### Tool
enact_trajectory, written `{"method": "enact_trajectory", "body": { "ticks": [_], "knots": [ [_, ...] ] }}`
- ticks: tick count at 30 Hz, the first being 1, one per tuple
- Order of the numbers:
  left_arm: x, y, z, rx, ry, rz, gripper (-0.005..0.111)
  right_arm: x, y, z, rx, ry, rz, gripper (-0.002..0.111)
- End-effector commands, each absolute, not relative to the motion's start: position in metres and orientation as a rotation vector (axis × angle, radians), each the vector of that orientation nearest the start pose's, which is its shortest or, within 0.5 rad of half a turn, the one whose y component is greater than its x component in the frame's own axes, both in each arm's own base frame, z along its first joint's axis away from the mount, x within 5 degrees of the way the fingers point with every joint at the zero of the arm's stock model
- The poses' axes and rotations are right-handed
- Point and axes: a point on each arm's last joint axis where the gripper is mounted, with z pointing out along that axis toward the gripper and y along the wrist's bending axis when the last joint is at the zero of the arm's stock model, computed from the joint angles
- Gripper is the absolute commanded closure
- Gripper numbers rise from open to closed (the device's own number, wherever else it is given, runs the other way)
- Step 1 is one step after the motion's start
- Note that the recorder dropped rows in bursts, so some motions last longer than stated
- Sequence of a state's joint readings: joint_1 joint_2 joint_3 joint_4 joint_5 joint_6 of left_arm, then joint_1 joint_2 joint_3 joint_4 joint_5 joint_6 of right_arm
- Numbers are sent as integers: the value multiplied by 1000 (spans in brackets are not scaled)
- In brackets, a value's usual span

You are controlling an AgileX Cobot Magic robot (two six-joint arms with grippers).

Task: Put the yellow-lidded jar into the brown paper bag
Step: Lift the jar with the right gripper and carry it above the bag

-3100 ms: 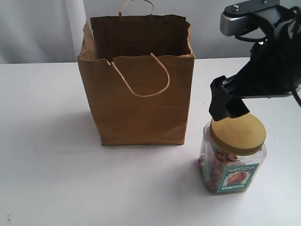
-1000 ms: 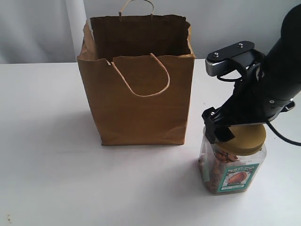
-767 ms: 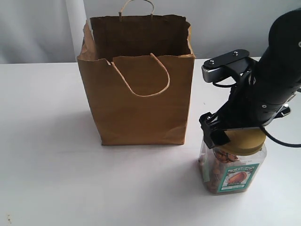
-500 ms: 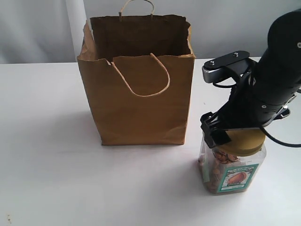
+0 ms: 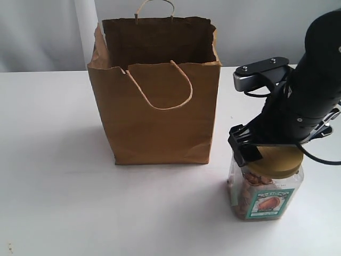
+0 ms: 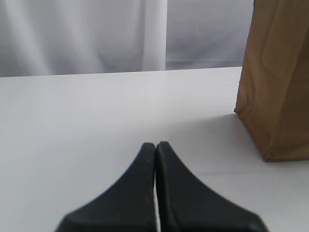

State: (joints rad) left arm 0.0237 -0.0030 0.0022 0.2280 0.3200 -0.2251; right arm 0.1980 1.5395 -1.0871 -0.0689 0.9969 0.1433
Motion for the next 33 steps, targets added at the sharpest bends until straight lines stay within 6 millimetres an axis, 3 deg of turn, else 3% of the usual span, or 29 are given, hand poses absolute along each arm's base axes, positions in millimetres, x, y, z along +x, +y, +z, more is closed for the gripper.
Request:
{"method": "enact_trajectory", "body": {
  "ticks": [1, 5, 8, 14, 25, 33],
  "knots": [
    [54, 7, 186, -81, 1784, 65, 106, 278, 49, 249, -141, 3025, -91, 108],
    [54, 7, 186, -81, 1784, 65, 106, 281, 50, 272, -130, 3039, -99, 108],
    [54, 7, 186, -81, 1784, 65, 106, 292, 52, 297, -117, 2948, -64, 108],
    [54, 7, 186, -81, 1784, 65, 106, 294, 60, 357, -79, 2750, 94, 108],
    [54, 7, 186, -81, 1784, 65, 106, 280, 63, 466, -43, 2384, 276, 108],
    [54, 7, 186, -81, 1784, 65, 106, 260, 64, 524, -58, 2172, 361, 108]
  ]
}}
